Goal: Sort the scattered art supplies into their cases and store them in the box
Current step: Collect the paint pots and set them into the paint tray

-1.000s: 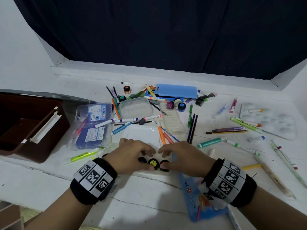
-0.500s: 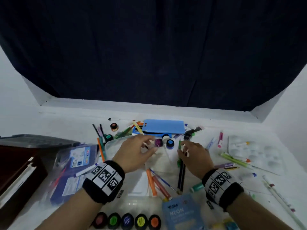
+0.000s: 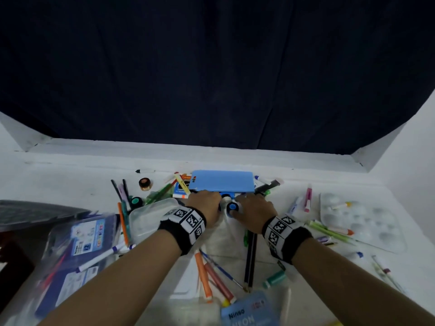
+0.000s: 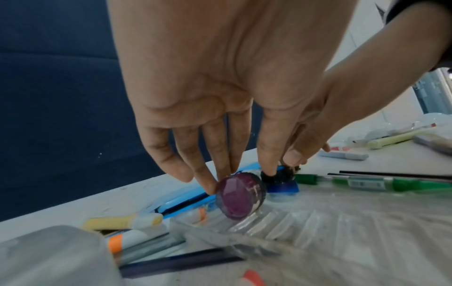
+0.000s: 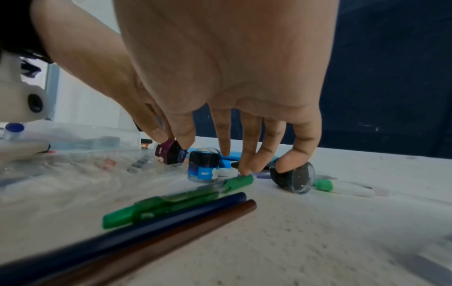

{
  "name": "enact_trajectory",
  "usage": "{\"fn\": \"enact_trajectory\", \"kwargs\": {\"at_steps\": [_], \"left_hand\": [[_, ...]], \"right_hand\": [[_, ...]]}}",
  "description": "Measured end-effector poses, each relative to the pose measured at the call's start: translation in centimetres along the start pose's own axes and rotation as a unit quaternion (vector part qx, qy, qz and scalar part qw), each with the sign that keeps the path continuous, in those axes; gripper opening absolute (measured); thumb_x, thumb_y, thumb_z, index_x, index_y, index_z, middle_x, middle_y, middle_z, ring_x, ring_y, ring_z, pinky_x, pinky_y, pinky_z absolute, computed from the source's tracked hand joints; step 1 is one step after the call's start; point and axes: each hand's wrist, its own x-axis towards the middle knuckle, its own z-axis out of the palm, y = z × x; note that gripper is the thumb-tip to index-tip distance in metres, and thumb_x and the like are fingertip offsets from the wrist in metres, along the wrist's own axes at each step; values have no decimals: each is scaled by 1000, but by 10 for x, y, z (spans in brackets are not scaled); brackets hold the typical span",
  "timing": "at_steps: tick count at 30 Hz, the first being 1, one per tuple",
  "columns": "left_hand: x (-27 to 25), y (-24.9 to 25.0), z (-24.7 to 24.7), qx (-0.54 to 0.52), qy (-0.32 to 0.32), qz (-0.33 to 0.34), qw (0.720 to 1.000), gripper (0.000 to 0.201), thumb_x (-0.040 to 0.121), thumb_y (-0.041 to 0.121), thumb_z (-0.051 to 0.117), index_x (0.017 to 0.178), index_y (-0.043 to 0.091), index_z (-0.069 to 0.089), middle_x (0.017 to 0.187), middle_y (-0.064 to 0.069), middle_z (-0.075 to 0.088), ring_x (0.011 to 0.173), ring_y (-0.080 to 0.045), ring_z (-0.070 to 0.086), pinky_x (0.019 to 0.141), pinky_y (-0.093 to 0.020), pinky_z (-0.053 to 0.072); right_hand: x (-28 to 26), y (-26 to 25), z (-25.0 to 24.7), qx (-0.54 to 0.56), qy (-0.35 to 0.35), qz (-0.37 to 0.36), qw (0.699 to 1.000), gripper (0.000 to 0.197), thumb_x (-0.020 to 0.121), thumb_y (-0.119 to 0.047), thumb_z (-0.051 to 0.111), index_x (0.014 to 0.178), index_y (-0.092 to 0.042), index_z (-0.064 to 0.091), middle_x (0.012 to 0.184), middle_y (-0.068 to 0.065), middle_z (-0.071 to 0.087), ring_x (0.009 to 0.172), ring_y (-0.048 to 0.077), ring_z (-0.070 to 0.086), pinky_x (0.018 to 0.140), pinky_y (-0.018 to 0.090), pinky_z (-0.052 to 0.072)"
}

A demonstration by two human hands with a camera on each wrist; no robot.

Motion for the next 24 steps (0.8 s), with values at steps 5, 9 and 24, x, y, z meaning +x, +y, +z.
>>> {"fn": "enact_trajectory", "kwargs": {"at_steps": [5, 9, 24], "left_hand": [[2, 2, 7, 6, -11, 10, 1000, 18, 93, 19, 59, 108, 16, 67, 109, -7, 67, 106, -30, 62, 88, -43, 50], [-9, -2, 2, -29, -2, 14, 999, 20, 91, 20, 59, 109, 15, 65, 110, -6, 65, 108, -28, 60, 88, -41, 50], [-154, -17, -47, -279, 118, 46, 952, 33, 84, 34, 77, 115, 27, 66, 108, 9, 60, 92, -2, 61, 86, -26, 51]], "right_hand": [[6, -12, 5, -44, -4, -2, 999, 46, 94, -48, 48, 130, -20, 49, 138, 3, 48, 136, 27, 38, 108, 57, 35], [-1, -15, 5, -27, 37, -27, 999, 30, 92, -39, 50, 114, -19, 52, 121, 2, 57, 121, 26, 50, 103, 52, 40], [-125, -44, -17, 314, 167, -129, 925, 22, 76, -24, 80, 85, -22, 60, 78, -13, 64, 75, -1, 59, 63, 12, 47]]}}
